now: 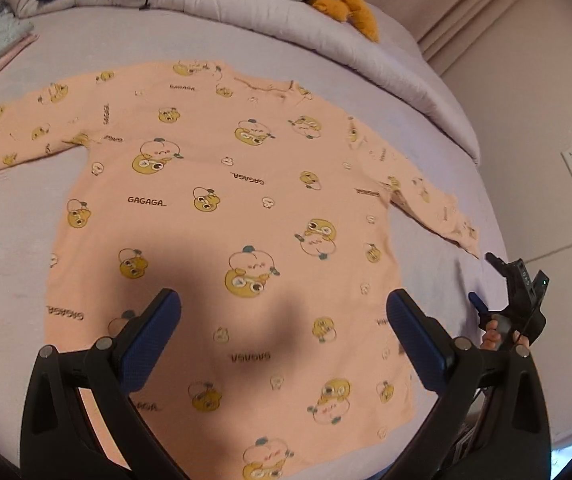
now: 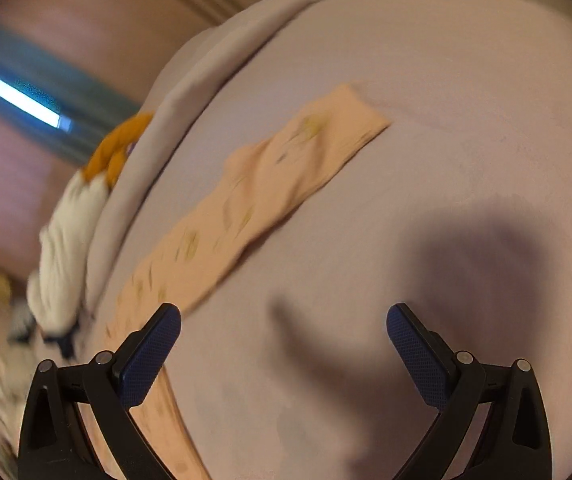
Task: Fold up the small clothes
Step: 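Grasp the sleeve cuff nearest the right gripper and lift it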
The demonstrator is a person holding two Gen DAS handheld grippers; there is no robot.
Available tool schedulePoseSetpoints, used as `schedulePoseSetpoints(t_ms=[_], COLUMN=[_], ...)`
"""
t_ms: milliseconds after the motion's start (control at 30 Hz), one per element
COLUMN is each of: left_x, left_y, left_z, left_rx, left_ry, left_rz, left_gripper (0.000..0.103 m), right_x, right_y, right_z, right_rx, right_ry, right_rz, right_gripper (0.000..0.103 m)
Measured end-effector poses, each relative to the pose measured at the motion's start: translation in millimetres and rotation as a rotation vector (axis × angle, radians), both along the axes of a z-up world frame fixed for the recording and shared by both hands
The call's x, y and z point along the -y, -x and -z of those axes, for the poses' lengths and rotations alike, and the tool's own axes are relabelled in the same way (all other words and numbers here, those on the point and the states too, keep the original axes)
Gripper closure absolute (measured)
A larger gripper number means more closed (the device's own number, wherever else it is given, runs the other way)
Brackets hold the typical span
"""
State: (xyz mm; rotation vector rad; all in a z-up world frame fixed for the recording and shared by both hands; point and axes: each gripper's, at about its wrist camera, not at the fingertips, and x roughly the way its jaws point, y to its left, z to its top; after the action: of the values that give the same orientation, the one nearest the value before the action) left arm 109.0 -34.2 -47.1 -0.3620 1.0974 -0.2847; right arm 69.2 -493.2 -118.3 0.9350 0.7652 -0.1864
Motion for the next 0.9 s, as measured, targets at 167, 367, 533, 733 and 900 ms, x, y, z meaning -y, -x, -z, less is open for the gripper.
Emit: schedulePoseSetpoints(t_ms=[167,367,533,733,900], left_x=[7,13,1,-22,-39], left_y=[-14,-19,-23,-24,-18], left_z=[14,24,27,26,20], left_rx=[-0.039,-0.059,-0.057,-0.061,-0.049], left_ry=[-0.046,-0.069,-0.073,-0.062,-0.051], left_rz=[0.003,0.028,0.008,-0.035,-0.068], left_gripper=[0.0,0.0,0.0,0.0,0.0], right_x=[24,42,63,64,42], right_y=[-14,-37,-38,-24,-42], right_z=[9,9,31,26,-18], right_rx=[0.097,0.168,0.106,0.126,0.191], right_ry=[-0.09,-0.139,-0.228,-0.262,-0.161], right_rz=[0.076,0.151,0.25,0.261,0.163], right_gripper=[0.001,0.012,0.088,0.093,0.093])
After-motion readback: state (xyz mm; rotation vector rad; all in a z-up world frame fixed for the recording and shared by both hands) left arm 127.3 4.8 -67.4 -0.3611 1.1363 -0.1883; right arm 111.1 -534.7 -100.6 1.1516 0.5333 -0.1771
